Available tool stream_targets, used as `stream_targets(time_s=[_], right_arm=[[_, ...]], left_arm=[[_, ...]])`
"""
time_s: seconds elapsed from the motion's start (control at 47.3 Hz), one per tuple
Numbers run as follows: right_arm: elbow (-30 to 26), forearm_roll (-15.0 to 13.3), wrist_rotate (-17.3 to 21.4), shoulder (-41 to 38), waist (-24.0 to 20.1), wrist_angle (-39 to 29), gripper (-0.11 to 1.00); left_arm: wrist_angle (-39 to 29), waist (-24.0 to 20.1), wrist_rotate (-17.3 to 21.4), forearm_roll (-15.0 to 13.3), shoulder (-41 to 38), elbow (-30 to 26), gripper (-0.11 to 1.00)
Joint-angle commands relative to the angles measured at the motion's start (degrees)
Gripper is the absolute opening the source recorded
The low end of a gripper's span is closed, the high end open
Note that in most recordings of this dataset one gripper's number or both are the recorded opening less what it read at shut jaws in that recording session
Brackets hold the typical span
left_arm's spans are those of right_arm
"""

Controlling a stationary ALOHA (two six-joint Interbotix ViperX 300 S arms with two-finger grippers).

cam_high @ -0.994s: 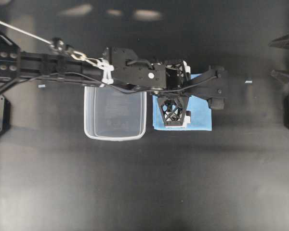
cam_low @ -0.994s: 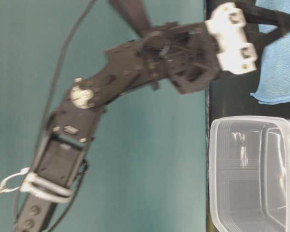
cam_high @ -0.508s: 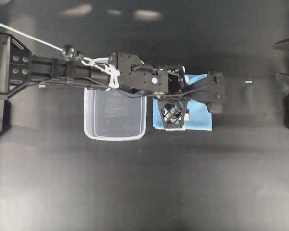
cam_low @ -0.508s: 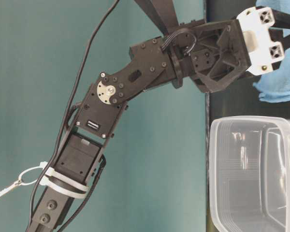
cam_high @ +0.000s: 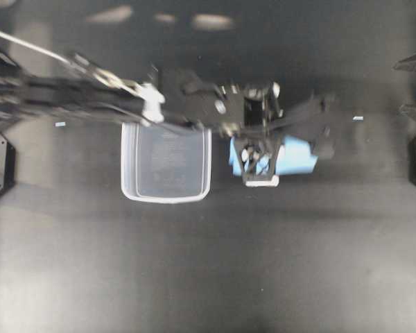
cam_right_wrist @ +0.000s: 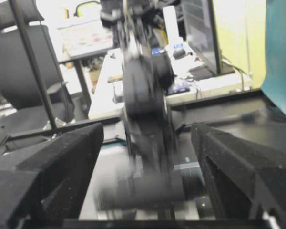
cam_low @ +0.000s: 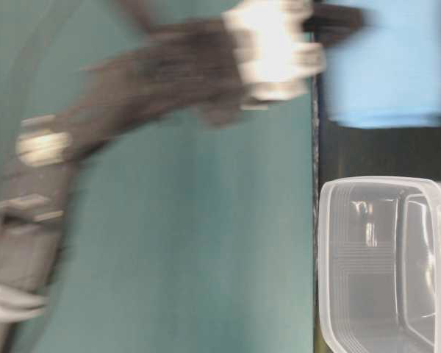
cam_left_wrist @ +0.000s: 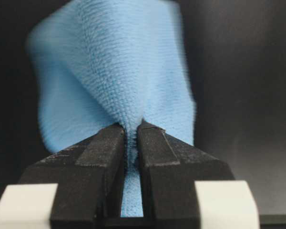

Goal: Place the blue towel into the container with the left arm.
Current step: 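Carry the held towel left over the clear container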

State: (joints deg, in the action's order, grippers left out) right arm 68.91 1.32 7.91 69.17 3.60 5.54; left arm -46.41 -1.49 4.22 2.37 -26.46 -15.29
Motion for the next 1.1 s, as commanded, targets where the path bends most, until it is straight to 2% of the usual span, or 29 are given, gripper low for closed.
stream_targets(time_s=[0.0, 0.211, 0.359, 0.698, 1.078], right_arm=[[-0.9, 0.0, -0.4, -0.1, -0.1, 0.3, 0.72], [-0.8, 0.0, -0.8, 0.5, -0.1, 0.3, 0.72], [-0.8, 0.0, -0.9, 0.8, 0.0, 0.3, 0.72], [-0.5, 0.0, -0.9, 1.1, -0.1, 0.3, 0.72], [-0.4, -0.1, -0.9, 1.0, -0.1, 0.3, 0.72]], left_arm=[[-4.2, -0.2, 0.1, 0.2, 7.7, -1.3, 0.05], [-14.2, -0.2, 0.0, 0.2, 19.5, 1.1, 0.05], [-17.3, -0.3, 0.0, 0.2, 25.9, 7.2, 0.05], [-10.3, -0.3, -1.0, 0.2, 34.9, 24.9, 0.05], [-4.7, -0.8, -1.1, 0.2, 35.2, 32.3, 0.05]])
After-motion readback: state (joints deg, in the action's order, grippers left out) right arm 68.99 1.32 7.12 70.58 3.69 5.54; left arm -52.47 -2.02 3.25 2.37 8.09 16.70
